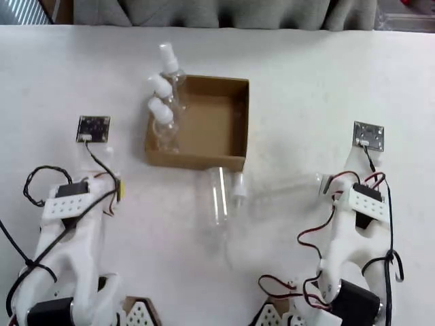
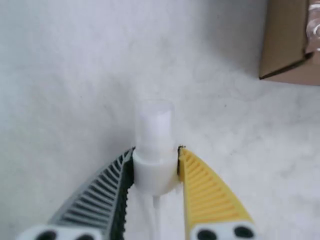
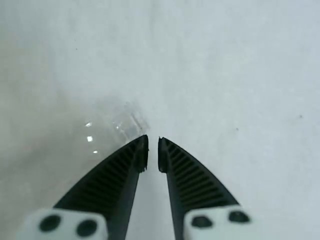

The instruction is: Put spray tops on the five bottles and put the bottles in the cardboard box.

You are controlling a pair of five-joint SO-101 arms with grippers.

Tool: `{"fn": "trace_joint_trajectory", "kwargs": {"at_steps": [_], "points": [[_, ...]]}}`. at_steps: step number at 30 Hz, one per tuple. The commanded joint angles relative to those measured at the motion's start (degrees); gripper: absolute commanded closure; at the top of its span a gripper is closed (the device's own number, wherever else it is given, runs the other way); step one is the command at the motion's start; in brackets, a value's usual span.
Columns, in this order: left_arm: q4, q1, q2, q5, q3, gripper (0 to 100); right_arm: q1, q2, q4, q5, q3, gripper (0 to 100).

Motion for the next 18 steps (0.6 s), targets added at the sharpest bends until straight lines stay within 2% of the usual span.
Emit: {"fn": "trace_joint_trajectory", "kwargs": {"at_steps": [1,8,18], "points": [[0.6,0.1,-2.2,-0.6,0.1,98,-0.7,0.0,-2.2,-0.5,-1.4,97.4],[0.7,0.1,-2.2,-0.6,0.1,98,-4.4,0.0,-2.8,-0.6,-1.7,97.1],[0.7,0.1,-2.2,-0.6,0.1,98,-12.1,0.0,-10.1,-0.6,-1.7,97.1]]}}
